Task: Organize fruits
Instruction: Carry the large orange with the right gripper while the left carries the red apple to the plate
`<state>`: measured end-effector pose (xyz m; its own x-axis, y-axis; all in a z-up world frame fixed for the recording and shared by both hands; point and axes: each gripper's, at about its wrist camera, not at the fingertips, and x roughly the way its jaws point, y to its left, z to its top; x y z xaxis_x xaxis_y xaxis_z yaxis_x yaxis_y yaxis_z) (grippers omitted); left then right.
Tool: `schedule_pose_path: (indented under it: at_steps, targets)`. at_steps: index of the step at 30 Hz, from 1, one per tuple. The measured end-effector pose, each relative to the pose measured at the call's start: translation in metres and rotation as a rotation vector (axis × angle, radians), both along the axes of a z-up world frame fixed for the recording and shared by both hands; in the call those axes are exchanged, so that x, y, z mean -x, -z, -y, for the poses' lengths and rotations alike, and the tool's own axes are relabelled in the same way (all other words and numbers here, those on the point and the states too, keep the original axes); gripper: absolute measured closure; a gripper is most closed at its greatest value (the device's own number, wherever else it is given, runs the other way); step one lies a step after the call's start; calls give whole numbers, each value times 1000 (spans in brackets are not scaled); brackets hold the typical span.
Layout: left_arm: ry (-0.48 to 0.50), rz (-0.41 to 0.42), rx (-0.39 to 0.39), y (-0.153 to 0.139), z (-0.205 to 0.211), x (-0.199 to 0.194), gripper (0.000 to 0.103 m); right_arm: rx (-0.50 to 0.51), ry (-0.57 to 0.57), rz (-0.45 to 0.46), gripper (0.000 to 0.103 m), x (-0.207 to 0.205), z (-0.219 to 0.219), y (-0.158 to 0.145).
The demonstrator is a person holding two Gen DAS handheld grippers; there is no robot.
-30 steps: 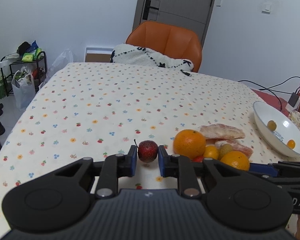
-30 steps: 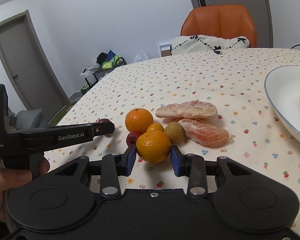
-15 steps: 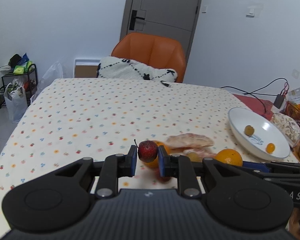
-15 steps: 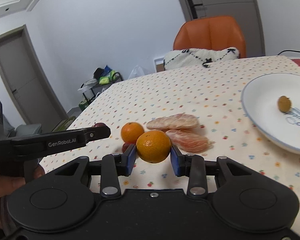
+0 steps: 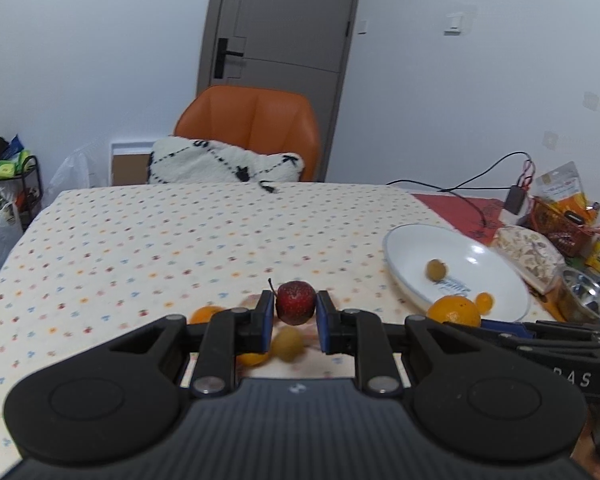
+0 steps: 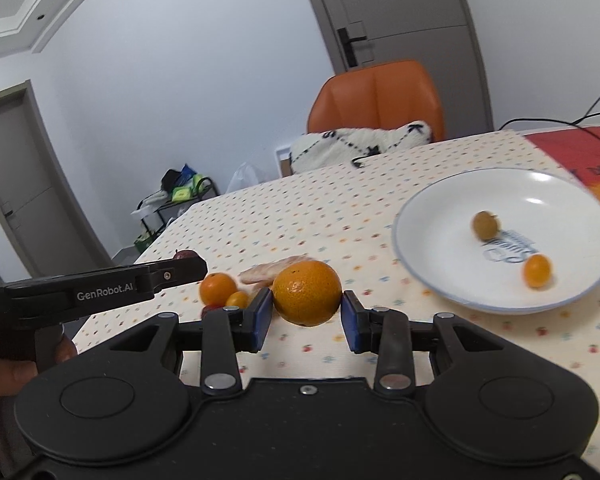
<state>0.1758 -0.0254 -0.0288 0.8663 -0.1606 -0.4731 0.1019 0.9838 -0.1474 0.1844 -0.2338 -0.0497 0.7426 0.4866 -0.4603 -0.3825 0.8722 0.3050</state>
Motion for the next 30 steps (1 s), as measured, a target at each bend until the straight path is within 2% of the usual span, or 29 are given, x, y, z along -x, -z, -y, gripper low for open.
schedule_pose_path:
  at_steps: [14,30]
  targets:
    - [119,37,5,-13,56,-4,83,33,122,53,68,15,51,-14]
    - [179,5,-10,-1,96,-26,83,23,212,44,68,6,95,-4]
